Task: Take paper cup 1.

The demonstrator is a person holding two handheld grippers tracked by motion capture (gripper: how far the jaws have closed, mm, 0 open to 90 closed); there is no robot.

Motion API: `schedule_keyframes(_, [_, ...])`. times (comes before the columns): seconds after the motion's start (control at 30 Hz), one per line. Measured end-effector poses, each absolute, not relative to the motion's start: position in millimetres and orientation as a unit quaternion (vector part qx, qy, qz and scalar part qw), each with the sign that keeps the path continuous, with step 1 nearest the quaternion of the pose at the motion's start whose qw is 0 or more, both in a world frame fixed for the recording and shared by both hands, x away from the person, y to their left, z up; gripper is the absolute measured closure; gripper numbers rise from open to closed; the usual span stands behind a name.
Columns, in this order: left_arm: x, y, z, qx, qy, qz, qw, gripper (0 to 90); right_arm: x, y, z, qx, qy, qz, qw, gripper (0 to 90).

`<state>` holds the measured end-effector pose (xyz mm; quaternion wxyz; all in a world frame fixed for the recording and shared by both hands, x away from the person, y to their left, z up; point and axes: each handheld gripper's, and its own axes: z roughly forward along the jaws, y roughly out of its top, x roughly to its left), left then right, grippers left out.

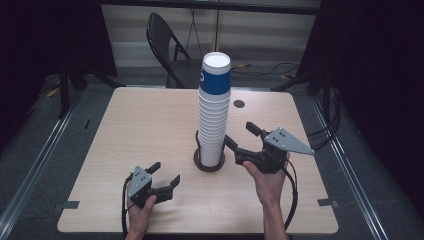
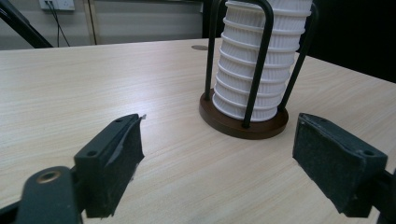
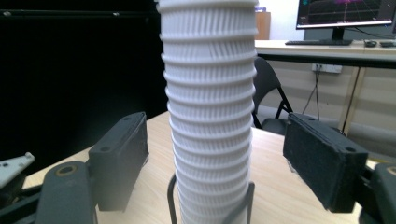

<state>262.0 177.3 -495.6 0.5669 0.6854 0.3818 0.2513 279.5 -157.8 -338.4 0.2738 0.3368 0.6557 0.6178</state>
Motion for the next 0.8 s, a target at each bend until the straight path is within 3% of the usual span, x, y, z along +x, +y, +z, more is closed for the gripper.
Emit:
schedule_keyframes(0.47, [261.9, 177.6, -495.6, 0.686, 0.38, 0.25, 0.568, 15.9, 299.7, -150.1, -303.2, 0.315, 0.661, 0.622, 0.276, 13.4])
schedule_keyframes(0.8, [261.6, 177.9, -495.7, 0.686, 0.378, 0.249, 0.57, 16.0, 313.7, -143.6, -279.5, 0.303, 0.659, 0.629, 0.278, 13.0])
